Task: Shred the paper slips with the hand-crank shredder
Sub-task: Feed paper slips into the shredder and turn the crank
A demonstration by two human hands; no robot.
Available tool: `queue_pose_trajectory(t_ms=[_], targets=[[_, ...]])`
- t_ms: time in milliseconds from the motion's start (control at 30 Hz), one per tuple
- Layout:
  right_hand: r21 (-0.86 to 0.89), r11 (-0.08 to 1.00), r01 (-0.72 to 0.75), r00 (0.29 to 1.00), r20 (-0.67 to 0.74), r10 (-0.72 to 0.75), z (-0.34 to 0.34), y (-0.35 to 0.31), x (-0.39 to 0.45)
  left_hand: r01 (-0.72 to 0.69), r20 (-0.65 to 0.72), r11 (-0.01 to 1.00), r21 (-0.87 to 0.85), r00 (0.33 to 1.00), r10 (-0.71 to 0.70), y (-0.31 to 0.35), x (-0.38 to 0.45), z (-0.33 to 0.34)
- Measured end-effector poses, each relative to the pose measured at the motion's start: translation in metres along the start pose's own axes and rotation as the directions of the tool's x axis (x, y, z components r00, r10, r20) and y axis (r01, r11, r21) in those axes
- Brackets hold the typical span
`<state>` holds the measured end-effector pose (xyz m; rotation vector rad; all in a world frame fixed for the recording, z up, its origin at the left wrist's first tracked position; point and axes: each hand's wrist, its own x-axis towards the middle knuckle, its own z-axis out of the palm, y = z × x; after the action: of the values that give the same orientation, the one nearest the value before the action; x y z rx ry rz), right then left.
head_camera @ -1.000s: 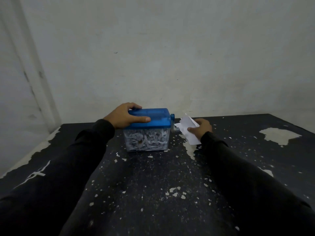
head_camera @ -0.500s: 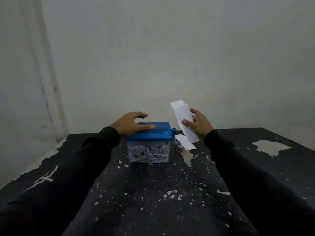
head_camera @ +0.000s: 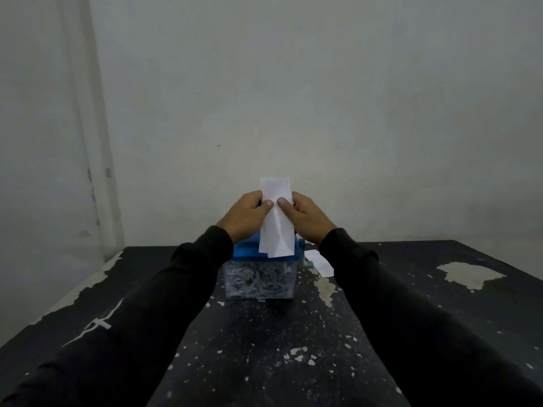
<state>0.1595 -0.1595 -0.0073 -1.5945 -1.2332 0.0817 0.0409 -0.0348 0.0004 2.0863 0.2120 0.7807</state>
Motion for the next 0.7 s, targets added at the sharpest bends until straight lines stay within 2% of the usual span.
queue_pose_trajectory(t_ms=[167,333,500,600,700], targets=[[-0.080,0.997,0.017,0.999,-0.040,-0.020,0.010,-0.009,0.001,-0.033,0.048,0.999,-0.040,0.998,0.035,-0.001,-0.004,0.002],[0.143,0.975,-0.170,0.985,0.050,0.164,0.010,-0.006,0.001,-0.009,-0.040,0.995,-0.100,0.999,0.005,-0.003,-0.003,0.001],[0.204,0.970,-0.130,0.991,0.009,0.131,0.016,-0.001,0.002,0.019,-0.003,0.993,-0.113,1.000,-0.019,-0.005,-0.008,0.004],[0.212,0.971,-0.115,0.993,0.036,0.110,0.024,-0.001,0.001,-0.009,-0.050,0.997,-0.073,0.999,0.006,-0.007,-0.009,0.006],[0.224,0.970,-0.092,0.996,0.017,0.091,0.025,-0.001,0.000,0.013,-0.046,0.992,-0.128,0.999,-0.019,-0.007,-0.009,0.004]])
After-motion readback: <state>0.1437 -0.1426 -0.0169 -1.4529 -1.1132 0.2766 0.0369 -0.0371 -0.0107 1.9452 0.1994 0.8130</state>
